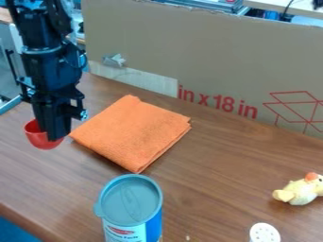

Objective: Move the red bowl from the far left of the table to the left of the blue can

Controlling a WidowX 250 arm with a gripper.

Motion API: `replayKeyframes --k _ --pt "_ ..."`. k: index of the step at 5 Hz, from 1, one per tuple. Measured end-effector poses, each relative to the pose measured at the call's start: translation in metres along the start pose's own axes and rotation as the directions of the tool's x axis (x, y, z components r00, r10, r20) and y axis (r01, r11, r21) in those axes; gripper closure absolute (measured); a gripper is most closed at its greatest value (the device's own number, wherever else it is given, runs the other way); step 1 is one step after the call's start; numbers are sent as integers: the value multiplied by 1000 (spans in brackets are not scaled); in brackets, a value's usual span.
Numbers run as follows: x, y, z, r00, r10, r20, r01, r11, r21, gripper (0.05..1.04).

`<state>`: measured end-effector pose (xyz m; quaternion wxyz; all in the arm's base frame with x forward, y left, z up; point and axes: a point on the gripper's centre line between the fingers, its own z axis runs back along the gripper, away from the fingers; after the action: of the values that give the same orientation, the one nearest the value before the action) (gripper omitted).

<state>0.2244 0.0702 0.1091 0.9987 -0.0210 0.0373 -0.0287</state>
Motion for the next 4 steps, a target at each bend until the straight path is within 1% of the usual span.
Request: replayKeyframes --k 1,2,3,4 --pt "-15 5 -6 1000 -9 -2 9 1000 -12 996" --pt "-22 12 -24 999 -35 23 35 999 11 996" --pt "-24 19 -44 998 -57 37 56 998 17 996" --pt "-25 18 -63 993 -107 46 106 994 22 996"
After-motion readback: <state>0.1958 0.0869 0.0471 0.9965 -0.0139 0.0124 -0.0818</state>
